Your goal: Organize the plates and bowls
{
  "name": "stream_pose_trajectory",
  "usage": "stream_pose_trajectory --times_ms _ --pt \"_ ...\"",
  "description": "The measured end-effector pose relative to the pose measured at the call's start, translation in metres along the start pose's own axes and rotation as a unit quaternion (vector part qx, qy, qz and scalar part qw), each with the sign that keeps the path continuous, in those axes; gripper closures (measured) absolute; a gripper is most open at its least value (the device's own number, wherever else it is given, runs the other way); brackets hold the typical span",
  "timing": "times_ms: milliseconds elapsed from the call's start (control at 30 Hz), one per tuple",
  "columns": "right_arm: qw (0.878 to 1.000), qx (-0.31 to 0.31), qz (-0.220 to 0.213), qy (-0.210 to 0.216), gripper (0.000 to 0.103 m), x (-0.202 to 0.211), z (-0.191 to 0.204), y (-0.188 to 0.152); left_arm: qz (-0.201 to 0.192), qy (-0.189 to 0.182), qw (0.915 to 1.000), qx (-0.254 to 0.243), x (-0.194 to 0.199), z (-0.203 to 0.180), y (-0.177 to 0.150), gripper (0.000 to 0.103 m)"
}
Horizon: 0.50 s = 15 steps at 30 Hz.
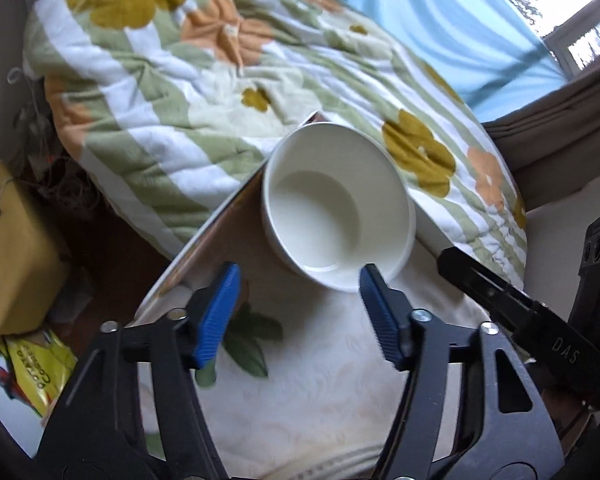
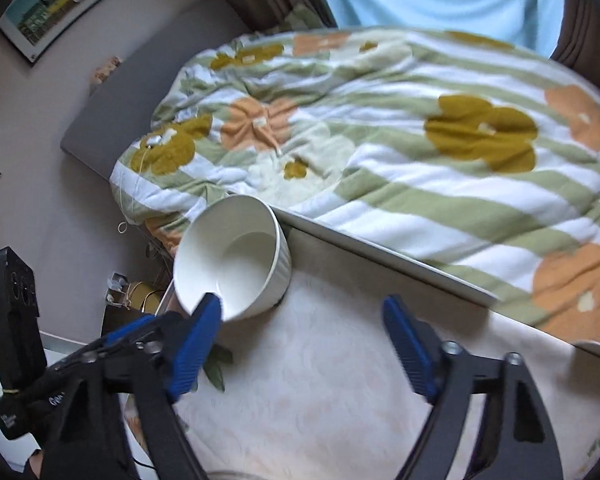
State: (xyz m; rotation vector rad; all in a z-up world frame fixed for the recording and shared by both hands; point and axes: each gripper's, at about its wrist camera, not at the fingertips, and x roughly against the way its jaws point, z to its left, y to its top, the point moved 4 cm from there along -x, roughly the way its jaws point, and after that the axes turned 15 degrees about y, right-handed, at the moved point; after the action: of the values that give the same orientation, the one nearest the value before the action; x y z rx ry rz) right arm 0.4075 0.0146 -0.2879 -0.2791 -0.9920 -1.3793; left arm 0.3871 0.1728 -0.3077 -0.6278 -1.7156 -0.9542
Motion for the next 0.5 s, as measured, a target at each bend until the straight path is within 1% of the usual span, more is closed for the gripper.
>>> stream_pose_trajectory --times_ms 33,100,133,200,267,333,400,467,500 --pt "1.000 -0.005 0.005 0.007 0.033 -0.009 -0.002 0.002 0.003 -0.001 1.0000 0.002 -0.007 0.001 0.003 0.048" --pt "1.000 -0.008 0.013 0.013 0.040 -0.022 -0.003 0.006 0.008 -0.009 0.9999 0.007 -0.016 0.002 0.007 0.049" --pt "1.000 -0.007 0.017 0.013 0.041 -0.028 -0.004 0.008 0.008 -0.010 0.9999 0.009 -0.020 0.003 0.010 0.051" --pt "1.000 -0.006 0.025 0.011 0.044 -0.038 -0.006 0.010 0.009 -0.006 0.9999 0.008 -0.027 0.004 0.013 0.058" --pt "0.999 -0.009 0.028 0.014 0.044 -0.045 -0.008 0.011 0.017 -0.010 0.9998 0.009 -0.034 0.005 0.016 0.074" --pt "0.999 -0.010 0.029 0.021 0.053 -0.051 -0.009 0.013 0.019 -0.017 0.9996 0.014 -0.037 0.005 0.017 0.077" --pt "0.999 -0.011 0.033 0.026 0.071 -0.055 -0.009 0.014 0.017 -0.015 0.9997 0.012 -0.039 0.005 0.019 0.078" --pt "0.999 -0.011 0.037 0.029 0.077 -0.060 -0.010 0.015 0.014 -0.011 0.9998 0.007 -0.039 0.004 0.020 0.078" --pt "0.999 -0.012 0.036 0.038 0.082 -0.061 -0.010 0.015 0.013 -0.010 0.9999 0.005 -0.039 0.003 0.020 0.078"
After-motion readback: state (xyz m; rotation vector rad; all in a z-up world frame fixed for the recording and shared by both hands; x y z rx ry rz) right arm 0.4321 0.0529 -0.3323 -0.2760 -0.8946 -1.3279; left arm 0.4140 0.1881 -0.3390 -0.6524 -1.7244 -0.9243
